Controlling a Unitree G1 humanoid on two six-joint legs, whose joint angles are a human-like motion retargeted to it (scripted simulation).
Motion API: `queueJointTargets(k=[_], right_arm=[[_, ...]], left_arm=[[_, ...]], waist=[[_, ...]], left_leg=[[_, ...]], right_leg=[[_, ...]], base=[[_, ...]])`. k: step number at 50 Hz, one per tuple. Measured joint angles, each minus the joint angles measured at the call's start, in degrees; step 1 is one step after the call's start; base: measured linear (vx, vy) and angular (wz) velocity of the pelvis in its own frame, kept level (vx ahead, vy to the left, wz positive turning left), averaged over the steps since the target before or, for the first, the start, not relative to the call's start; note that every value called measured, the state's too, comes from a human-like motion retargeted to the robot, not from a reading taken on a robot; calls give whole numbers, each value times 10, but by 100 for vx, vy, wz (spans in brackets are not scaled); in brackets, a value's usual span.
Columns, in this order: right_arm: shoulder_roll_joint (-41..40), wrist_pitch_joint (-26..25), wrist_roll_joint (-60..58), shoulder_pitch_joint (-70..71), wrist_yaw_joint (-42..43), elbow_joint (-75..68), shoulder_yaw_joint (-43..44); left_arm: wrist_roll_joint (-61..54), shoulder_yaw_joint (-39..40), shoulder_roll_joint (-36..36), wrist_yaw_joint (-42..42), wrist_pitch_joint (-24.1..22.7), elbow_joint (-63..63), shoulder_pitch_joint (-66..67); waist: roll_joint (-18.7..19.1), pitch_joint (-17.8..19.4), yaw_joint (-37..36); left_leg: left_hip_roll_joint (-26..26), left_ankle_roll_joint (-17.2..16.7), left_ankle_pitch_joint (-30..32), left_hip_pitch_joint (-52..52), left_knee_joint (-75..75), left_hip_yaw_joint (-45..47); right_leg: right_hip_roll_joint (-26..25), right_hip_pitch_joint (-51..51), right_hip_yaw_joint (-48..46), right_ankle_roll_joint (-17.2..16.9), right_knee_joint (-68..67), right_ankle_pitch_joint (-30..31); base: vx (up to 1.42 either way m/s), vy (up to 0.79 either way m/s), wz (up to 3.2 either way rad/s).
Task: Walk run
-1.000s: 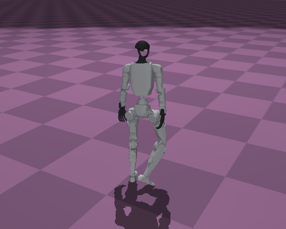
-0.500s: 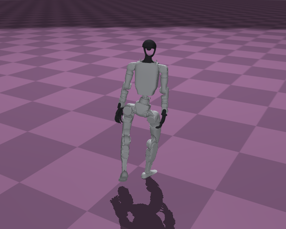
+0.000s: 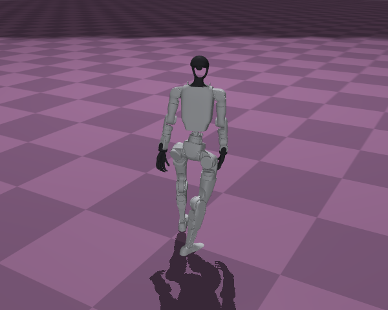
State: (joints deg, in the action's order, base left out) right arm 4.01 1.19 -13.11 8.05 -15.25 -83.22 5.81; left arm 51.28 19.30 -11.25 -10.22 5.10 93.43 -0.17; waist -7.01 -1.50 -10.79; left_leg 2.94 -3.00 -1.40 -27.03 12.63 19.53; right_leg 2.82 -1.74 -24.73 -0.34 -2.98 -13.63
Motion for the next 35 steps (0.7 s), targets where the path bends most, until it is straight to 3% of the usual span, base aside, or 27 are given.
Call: queueJointTargets(k=[2, 5, 7, 10, 14, 17, 20, 25, 28, 30, 33, 35], right_arm=[[4, -4, -12, -13, 3, -13, 5], [8, -10, -20, -29, 28, -47, 15], [8, -12, 4, -41, 57, -77, 29], [10, -11, 59, -60, 87, -125, 42], [6, -11, 72, -62, 101, -142, 57], [-1, 7, 75, -58, 111, -127, 38], [-8, 25, 60, -59, 127, -92, 28], [-14, 39, 38, -56, 153, -54, 1], [-18, 33, 27, -55, 137, -42, -7], [-23, 29, 26, -56, 126, -38, -8], [-26, 24, 23, -68, 110, -45, -7], [-23, 12, 15, -70, 91, -52, 10]], left_arm=[[-3, 3, -2, 0, 1, 1, 1], [-18, 11, -5, 9, 8, 5, -2], [-25, 1, -7, 10, 11, 1, -12], [-21, -27, -19, -10, 1, -16, -24], [-28, -26, -27, 12, -24, -58, -36], [-72, -23, -41, 28, -52, -75, -42], [-113, -17, -48, 35, -50, -79, -52], [-143, -1, -42, 25, -51, -83, -54], [-136, -7, -40, 15, -53, -82, -49], [-112, -11, -40, 14, -46, -79, -48], [-74, -22, -35, 17, -35, -74, -38], [-53, -31, -22, 25, -33, -72, -34]], waist=[[6, -6, 0], [18, -17, 21], [19, -22, 16], [17, -36, 0], [36, -44, -7], [44, -45, 2], [39, -42, 11], [12, -35, 39], [-9, -24, 58], [-13, -20, 61], [-11, -28, 38], [-12, -25, 16]], left_leg=[[8, 14, 38, 11, 1, 17], [13, 44, 1, 0, 50, -20], [12, 47, -26, -5, 73, -56], [18, 65, -59, 5, 84, -59], [61, 57, -81, 26, 73, -39], [76, 57, -87, 35, 64, -32], [75, 61, -86, 50, 44, -7], [40, 63, -83, 85, 8, 22], [1, 64, -80, 120, -15, 17], [-11, 60, -77, 146, -35, 13], [-16, 48, -72, 184, -64, 23], [-21, 39, -67, 208, -82, 36]], right_leg=[[-4, -19, -4, -11, 3, -3], [-10, -34, 4, -30, -5, -1], [-3, -32, 11, -42, -25, 15], [12, -10, 29, -57, -83, 72], [12, 67, 52, -62, -221, 142], [36, 122, 11, -57, -306, 109], [56, 170, -14, -53, -335, 62], [61, 202, -34, -55, -223, 25], [55, 194, -13, -68, -129, 41], [55, 174, -45, -3, -82, 114], [42, 134, -75, 20, -51, 97], [40, 112, -73, 17, -37, 96]], base=[[61, 8, -38], [55, 3, -19], [53, 9, -44], [53, 12, -65], [32, 5, -71], [25, -2, -53], [13, -3, -18], [17, -4, 15], [20, -5, 56], [25, -6, 43], [31, -2, 12], [18, 2, 29]])
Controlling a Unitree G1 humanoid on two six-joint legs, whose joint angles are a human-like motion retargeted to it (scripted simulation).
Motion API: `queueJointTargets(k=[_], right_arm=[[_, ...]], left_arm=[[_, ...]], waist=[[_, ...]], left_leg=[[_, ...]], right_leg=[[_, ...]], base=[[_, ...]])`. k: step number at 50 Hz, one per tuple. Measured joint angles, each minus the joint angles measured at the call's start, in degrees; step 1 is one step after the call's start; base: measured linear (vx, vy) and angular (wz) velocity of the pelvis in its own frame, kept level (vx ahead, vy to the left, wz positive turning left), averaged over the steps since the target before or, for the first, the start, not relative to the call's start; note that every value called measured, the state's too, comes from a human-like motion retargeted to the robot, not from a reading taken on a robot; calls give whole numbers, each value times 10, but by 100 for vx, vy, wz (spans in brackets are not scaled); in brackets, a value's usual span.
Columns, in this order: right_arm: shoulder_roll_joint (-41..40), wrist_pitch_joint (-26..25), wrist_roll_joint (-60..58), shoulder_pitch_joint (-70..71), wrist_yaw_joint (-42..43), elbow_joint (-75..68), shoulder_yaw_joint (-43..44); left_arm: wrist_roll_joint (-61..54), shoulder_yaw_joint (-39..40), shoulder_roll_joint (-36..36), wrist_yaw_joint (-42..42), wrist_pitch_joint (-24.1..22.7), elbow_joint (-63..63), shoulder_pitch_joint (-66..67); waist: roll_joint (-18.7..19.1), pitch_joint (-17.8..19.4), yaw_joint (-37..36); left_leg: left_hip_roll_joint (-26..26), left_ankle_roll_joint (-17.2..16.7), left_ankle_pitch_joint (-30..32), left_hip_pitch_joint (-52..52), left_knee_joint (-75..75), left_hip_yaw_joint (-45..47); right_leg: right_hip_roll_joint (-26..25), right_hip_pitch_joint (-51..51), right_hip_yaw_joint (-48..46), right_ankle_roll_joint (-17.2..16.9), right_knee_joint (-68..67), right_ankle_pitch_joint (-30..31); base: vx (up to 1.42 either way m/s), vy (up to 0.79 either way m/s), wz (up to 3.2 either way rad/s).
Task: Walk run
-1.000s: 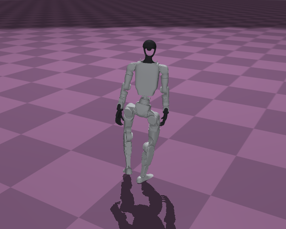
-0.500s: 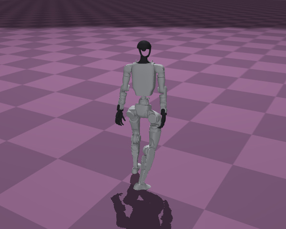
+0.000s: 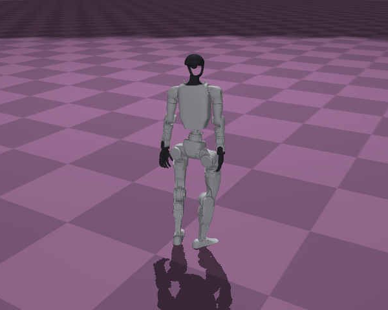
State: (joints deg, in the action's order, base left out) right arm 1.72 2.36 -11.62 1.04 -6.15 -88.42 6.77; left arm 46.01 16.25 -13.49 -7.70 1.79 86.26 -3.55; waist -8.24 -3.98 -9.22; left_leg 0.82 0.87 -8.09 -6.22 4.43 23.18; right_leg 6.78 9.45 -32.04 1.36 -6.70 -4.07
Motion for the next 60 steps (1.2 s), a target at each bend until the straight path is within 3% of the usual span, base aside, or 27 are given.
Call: queueJointTargets(k=[7, 14, 20, 24, 25, 28, 32, 35, 37, 38, 40, 45, 50, 53, 57, 60], right_arm=[[18, -18, -21, -9, -7, -11, 13], [18, -17, -9, -7, -13, -11, 17], [21, -18, -22, 6, 5, -22, 18], [18, -26, -3, 21, -7, -27, 17], [18, -28, 0, 24, -13, -25, 16], [22, -32, -4, 24, -22, -15, 20], [28, -45, -18, 23, -14, -4, 18], [30, -52, -17, 20, -13, 1, 14], [30, -58, -14, 20, -23, 5, 20], [29, -61, -14, 20, -28, 6, 24], [25, -58, -12, 20, -34, 9, 26], [0, -3, 55, 20, -29, 35, 5], [-18, 9, 61, 14, -44, 52, -14], [-17, 7, 36, 17, -30, 52, -31], [-16, -1, 6, 19, -9, 42, -46], [-18, -8, 0, 15, 2, 35, -39]], left_arm=[[14, 11, 36, 50, -11, 40, 46], [-8, 44, 40, 122, -43, 76, 95], [9, 59, 27, 96, -1, 111, 111], [15, 53, 20, 63, 19, 111, 94], [16, 49, 17, 59, 19, 111, 85], [21, 30, 18, 61, 9, 90, 67], [14, 4, 18, 65, -9, 58, 48], [14, -16, 14, 65, -14, 43, 33], [18, -35, 6, 64, -15, 37, 20], [20, -45, 3, 65, -14, 35, 15], [25, -58, -4, 67, -11, 30, 6], [30, -52, -21, 53, -8, 7, -8], [26, -57, -45, 47, -4, 0, -12], [23, -54, -52, 47, 8, 7, -20], [5, -41, -52, 34, 13, 13, -18], [-8, -32, -45, 29, 11, 11, -12]], waist=[[33, -6, 6], [38, -6, 1], [34, -9, 28], [22, -7, 54], [22, -7, 58], [22, -4, 50], [33, 9, 50], [36, 20, 37], [33, 25, 30], [28, 26, 34], [26, 29, 46], [15, 33, 98], [-16, 30, 133], [-30, 25, 124], [-37, 9, 92], [-33, 0, 75]], left_leg=[[7, -15, 0, 47, -14, -6], [9, -22, -21, 68, -6, -1], [14, -32, -50, 27, 85, -10], [35, -54, 10, -45, 213, 18], [43, -70, 28, -67, 248, 10], [44, -95, 7, -116, 289, -23], [29, -87, -46, -131, 213, -96], [-8, -96, -52, -124, 138, -203], [-21, -72, -14, -120, 116, -224], [-24, -40, -18, -119, 117, -212], [-6, 2, -19, -111, 109, -137], [18, -5, -38, -99, 98, -109], [16, 7, -45, -70, 68, -44], [27, 4, -53, -51, 55, 28], [34, 7, -62, -23, 32, 125], [40, -5, -69, 3, 22, 185]], right_leg=[[-31, -75, -18, 1, 53, -5], [-38, -89, -5, 10, 50, -17], [-27, -81, 25, 14, 40, -26], [-4, -61, 30, 17, 34, -32], [-2, -54, 31, 18, 33, -34], [1, -36, 55, 18, 34, -30], [-8, -23, 88, 20, 34, -24], [-17, -11, 128, 18, 28, -21], [-19, 2, 159, 12, 19, -20], [-15, 9, 171, 9, 15, -19], [-20, 22, 195, 4, 7, -14], [-36, 77, 252, -17, -26, 6], [-45, 107, 317, -54, -23, 41], [-20, 124, 211, -65, -43, 12], [6, 107, -15, -21, -77, -65], [7, 75, -119, -1, -93, -90]], base=[[22, 1, 41], [10, -10, -13], [2, -13, -2], [-11, -17, 4], [-11, -16, -31], [-11, -7, -64], [-4, -3, -103], [2, -1, -161], [4, 1, -160], [4, 1, -137], [4, 3, -133], [-5, 1, -151], [-9, 2, -175], [-15, 5, -246], [-12, 3, -281], [-5, 2, -219]])
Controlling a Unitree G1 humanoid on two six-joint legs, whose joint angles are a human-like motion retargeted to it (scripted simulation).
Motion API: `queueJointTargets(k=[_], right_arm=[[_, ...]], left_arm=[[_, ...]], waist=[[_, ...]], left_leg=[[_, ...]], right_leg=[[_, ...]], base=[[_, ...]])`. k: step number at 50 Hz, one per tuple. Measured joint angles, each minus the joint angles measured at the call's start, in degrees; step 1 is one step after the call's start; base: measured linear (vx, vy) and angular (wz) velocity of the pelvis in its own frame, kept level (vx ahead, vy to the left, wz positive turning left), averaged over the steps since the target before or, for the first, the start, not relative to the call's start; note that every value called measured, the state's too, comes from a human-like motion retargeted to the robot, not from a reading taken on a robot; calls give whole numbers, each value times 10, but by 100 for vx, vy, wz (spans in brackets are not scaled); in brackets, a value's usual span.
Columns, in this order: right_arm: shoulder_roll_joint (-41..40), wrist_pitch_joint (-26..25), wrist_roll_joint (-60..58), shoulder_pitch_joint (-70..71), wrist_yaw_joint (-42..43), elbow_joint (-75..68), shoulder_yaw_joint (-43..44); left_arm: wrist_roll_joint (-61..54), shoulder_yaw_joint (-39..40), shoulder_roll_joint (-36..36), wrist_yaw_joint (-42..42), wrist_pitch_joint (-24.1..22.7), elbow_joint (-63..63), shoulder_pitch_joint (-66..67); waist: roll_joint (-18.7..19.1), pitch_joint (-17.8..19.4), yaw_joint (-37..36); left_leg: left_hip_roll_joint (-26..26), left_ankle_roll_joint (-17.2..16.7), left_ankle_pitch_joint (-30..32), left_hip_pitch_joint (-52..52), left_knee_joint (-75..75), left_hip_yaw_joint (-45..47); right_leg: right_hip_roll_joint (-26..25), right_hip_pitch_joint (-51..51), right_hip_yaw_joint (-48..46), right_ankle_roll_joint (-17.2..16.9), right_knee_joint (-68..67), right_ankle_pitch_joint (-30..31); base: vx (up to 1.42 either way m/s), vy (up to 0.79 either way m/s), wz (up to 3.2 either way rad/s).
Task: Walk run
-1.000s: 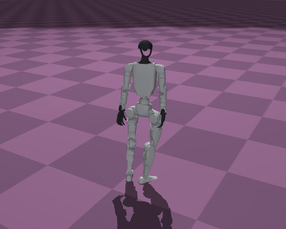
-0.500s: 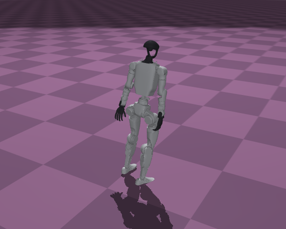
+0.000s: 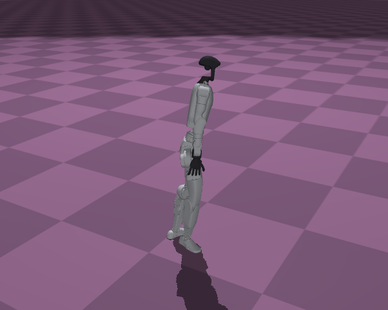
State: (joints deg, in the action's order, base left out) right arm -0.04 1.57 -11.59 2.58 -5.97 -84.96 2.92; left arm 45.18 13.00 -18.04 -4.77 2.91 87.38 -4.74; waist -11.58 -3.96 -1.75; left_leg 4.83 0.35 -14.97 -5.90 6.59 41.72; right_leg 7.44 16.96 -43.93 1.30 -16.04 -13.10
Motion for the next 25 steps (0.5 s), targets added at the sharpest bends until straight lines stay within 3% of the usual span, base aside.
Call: queueJointTargets(k=[3, 8, 12, 14, 17, 21, 25], right_arm=[[1, -1, 7, -6, 3, -9, 12], [7, -7, 15, -16, 4, -34, 26], [12, -36, 13, -11, -1, -53, 57], [13, -44, 8, -13, -7, -53, 57], [13, -44, 2, -21, -11, -47, 61], [13, -41, 6, -29, -8, -39, 62], [17, -44, 0, -32, -18, -29, 52]], left_arm=[[-4, 5, 10, -1, -3, -4, 11], [-4, 12, 18, 16, -15, 0, 31], [-26, 25, 48, 98, -26, 1, 40], [-43, 41, 58, 124, -35, -2, 48], [-32, 58, 64, 109, -36, -24, 62], [-9, 63, 59, 38, -26, -34, 67], [-19, 57, 42, -9, -6, -14, 67]], waist=[[8, -1, 8], [10, -1, 16], [0, 7, 6], [-5, 4, 18], [11, -2, 22], [27, 8, -1], [32, 21, -40]], left_leg=[[-4, -9, -10, 28, 2, 44], [-15, -33, -18, 74, 39, 113], [-9, -24, 48, 62, 138, 114], [0, -4, 60, 31, 205, 58], [8, -36, 35, -28, 253, -84], [-19, -46, -8, -53, 191, -259], [-60, -49, -2, -44, 117, -411]], right_leg=[[-10, -28, -3, -13, 3, 9], [-34, -54, 90, 40, 54, 10], [-1, -46, 152, 39, 41, 23], [15, -45, 165, 35, 40, 26], [-4, -46, 199, 37, 54, 37], [-29, -47, 258, 31, 69, 59], [-55, -38, 342, 19, 69, 79]], base=[[1, 1, -126], [5, 0, -107], [-1, 1, -105], [6, 2, -109], [9, 3, -126], [4, 8, -187], [4, 13, -248]])
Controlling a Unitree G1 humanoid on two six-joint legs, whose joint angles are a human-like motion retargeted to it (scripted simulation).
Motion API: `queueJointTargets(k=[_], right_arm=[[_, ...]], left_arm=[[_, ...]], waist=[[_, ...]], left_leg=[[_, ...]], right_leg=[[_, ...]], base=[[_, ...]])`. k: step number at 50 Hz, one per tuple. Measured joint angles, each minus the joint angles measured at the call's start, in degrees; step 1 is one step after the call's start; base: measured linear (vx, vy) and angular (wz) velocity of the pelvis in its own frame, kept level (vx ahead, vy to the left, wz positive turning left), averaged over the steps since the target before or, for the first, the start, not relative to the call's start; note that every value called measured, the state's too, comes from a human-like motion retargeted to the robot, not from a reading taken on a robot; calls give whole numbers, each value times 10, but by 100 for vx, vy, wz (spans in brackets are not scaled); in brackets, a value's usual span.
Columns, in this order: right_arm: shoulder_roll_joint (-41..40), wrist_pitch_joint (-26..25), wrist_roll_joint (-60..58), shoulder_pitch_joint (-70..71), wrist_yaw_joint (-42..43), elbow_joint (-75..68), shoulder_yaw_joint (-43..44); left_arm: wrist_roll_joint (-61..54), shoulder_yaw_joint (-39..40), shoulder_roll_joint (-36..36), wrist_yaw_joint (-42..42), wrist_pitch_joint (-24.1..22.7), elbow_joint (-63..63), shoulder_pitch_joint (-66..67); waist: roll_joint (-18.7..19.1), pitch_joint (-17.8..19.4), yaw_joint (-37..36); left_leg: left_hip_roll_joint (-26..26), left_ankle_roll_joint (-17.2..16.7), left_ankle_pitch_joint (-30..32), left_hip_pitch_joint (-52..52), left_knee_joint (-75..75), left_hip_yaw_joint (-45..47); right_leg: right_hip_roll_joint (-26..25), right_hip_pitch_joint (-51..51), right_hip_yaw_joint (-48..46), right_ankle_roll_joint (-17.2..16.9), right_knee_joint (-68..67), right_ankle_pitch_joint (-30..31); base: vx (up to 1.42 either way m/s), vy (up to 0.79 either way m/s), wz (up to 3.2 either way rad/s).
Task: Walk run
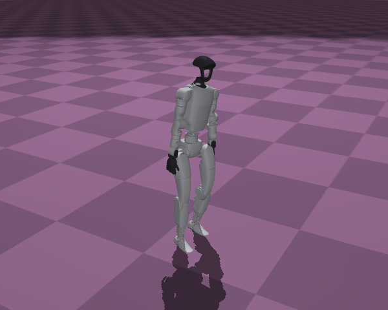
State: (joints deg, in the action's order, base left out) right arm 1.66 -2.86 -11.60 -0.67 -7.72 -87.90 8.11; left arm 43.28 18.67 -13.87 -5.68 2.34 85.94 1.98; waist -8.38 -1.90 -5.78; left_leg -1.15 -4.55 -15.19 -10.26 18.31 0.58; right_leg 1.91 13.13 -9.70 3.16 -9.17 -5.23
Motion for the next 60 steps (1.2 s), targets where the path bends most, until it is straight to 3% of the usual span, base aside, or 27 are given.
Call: queueJointTargets(k=[2, 5, 7, 10, 14, 18, 23, 25, 29, 35, 37, 40, 42, 43, 45, 46, 49, 57, 60], right_arm=[[0, -7, -12, 3, -3, 9, -2], [-8, -12, -29, 11, -2, 28, -3], [-18, -10, -19, 18, 8, 38, -3], [-23, 6, 29, 23, 2, 45, -22], [-15, 0, 38, 19, -11, 29, -21], [-7, -4, 18, 13, 4, 8, -8], [-5, -6, 18, 8, 3, -12, -7], [-8, -5, 18, 9, -2, -17, -8], [-16, -2, 19, 19, -9, -24, -17], [-18, 9, -9, 17, -2, -12, -33], [-12, 12, -12, 12, -5, -5, -30], [5, 9, -23, 2, -16, 0, -32], [14, 2, -32, -3, -9, -2, -31], [17, -1, -34, -6, -4, -2, -29], [23, -9, -32, -12, 1, 2, -20], [27, -11, -29, -16, -3, 4, -14], [31, -18, -23, -20, -9, 8, -3], [21, -13, -13, -14, -27, 13, -31], [22, -13, -40, -13, -24, 1, -58]], left_arm=[[-7, 2, -4, 2, 16, 10, -2], [-30, 11, -6, 10, 30, 20, -5], [-40, 16, -5, -1, 33, 16, -6], [-39, 24, -7, -25, 33, 3, -11], [-33, 10, -8, -16, 36, -7, -16], [-34, 9, 11, -1, 21, -17, -14], [-28, 20, 34, -27, 4, -17, 7], [-15, 25, 35, -42, 9, -13, 13], [10, 28, 28, -40, 27, -4, 9], [27, 23, 20, -46, 28, 10, 4], [39, 10, 19, -46, 34, 8, -4], [36, -15, 19, -41, 32, 6, -16], [35, -20, 23, -42, 28, 0, -18], [35, -20, 25, -42, 26, -3, -19], [34, -24, 31, -44, 22, -11, -22], [33, -29, 35, -44, 20, -14, -23], [25, -29, 42, -42, 17, -18, -27], [9, -27, 27, -50, 25, -14, -45], [6, -27, 13, -49, 28, 1, -50]], waist=[[0, 3, 1], [0, 4, 49], [0, 2, 76], [-7, 0, 69], [-5, -12, 48], [4, -26, 26], [27, -36, 21], [32, -39, 18], [29, -24, 10], [24, -22, 44], [15, -20, 45], [15, -18, 39], [19, -16, 28], [22, -15, 23], [32, -11, 4], [31, -12, 5], [38, -14, 23], [15, -8, 30], [14, -25, 55]], left_leg=[[-10, 11, 10, 6, -12, -16], [28, 57, -7, 26, -36, 128], [15, 71, -6, 28, -52, 127], [27, 69, -4, 31, -65, 213], [28, 65, -6, 45, -79, 281], [22, 60, -7, 71, -100, 354], [18, 45, -13, 101, -110, 404], [12, 38, -16, 111, -113, 426], [1, 18, -4, 131, -117, 476], [18, -18, 55, 98, -31, 464], [16, -5, 47, 63, 14, 391], [-1, 10, -27, 24, 33, 265], [-15, 24, -46, 13, 8, 198], [-19, 31, -46, 11, -12, 177], [-26, 48, 30, 4, -46, 139], [-33, 60, 22, 4, -47, 127], [-5, 72, 21, 24, -76, 211], [6, 70, 19, 15, -90, 251], [12, 74, 17, 1, -87, 262]], right_leg=[[-10, 13, 42, -12, -3, 12], [-13, 40, 76, -40, -11, 24], [-17, 65, 85, -51, -28, 22], [-2, 100, 25, -19, -73, -17], [45, 87, -142, -6, -147, -92], [41, 43, -184, -17, -181, -122], [13, -45, -212, -28, -94, -112], [7, -74, -230, -15, -45, -126], [1, -61, -166, 12, -25, -92], [21, -56, -143, 18, 2, -71], [33, -54, -139, 15, 10, -64], [28, -57, -130, 19, 26, -53], [19, -62, -117, 20, 38, -44], [13, -65, -111, 20, 44, -41], [-6, -73, -94, 20, 58, -33], [-4, -74, -90, 17, 63, -30], [-12, -72, -88, 8, 68, -23], [-4, 4, -44, -30, -21, -36], [10, 34, -110, -45, -70, -70]], base=[[-3, 13, -201], [-14, 14, -118], [-23, 16, -157], [-24, 15, -240], [-13, 13, -196], [-6, 13, -168], [-1, 3, -143], [-6, -10, -131], [-14, -9, -97], [-9, -10, -29], [-6, -5, 3], [0, 2, -29], [2, 5, -91], [3, 6, -110], [8, 9, -103], [12, 10, -57], [8, 7, -24], [-1, 0, -89], [1, 2, -38]])
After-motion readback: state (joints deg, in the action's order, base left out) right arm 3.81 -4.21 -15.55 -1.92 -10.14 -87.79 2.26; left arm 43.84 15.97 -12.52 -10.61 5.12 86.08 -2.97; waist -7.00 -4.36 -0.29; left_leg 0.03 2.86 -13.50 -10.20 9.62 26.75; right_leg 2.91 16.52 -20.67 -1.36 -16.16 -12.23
